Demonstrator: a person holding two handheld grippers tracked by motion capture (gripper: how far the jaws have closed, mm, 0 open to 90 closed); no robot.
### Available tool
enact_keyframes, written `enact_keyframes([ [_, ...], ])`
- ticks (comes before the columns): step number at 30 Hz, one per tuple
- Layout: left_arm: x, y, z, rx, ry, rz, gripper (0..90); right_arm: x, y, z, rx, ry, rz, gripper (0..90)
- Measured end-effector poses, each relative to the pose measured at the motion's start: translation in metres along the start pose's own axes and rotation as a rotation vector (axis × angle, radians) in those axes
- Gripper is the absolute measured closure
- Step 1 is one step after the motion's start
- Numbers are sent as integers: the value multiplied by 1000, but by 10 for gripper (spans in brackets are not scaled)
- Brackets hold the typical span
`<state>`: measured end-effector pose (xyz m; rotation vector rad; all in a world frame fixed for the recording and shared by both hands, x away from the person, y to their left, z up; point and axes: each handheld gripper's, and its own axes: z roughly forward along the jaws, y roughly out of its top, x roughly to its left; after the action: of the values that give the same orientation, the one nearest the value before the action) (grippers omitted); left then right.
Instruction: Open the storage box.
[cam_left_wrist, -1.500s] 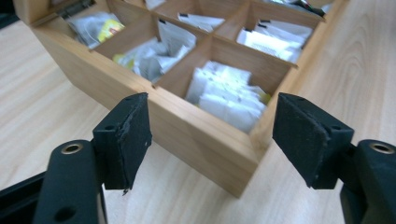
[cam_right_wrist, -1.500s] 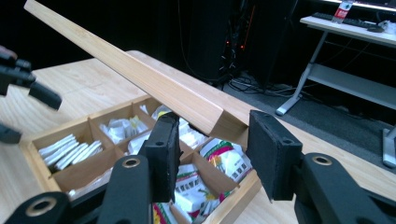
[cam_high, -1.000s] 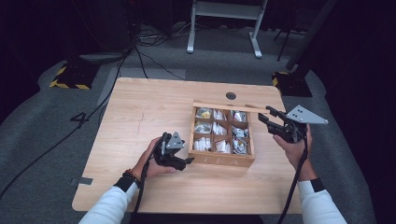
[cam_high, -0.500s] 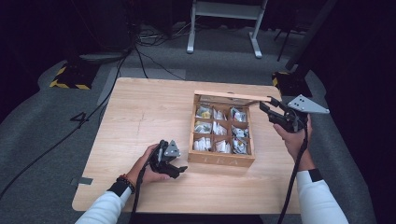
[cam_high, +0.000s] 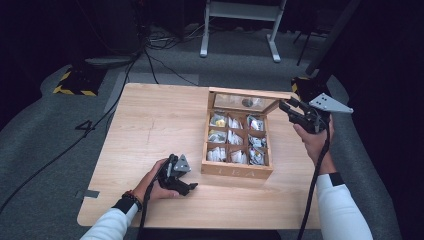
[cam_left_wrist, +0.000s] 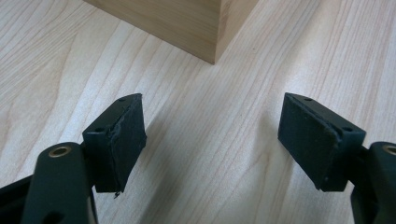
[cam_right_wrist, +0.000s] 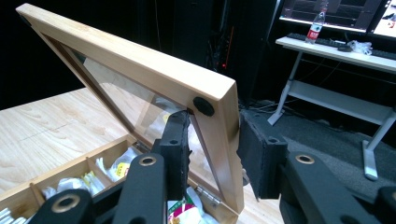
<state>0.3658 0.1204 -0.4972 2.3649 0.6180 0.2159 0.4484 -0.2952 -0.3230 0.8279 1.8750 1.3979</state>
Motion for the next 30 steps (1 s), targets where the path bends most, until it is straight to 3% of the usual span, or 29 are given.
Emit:
enact_keyframes([
  [7, 1, -3, 0, -15, -5, -6, 227, -6, 5, 6, -4, 0, -4, 643],
  [17, 2, -7, 1, -45, 2, -10, 197, -14, 17, 19, 9, -38, -23, 650],
  [30, 0, -9, 1, -58, 18, -23, 192, -27, 26, 35, 19, -46, 8, 652],
])
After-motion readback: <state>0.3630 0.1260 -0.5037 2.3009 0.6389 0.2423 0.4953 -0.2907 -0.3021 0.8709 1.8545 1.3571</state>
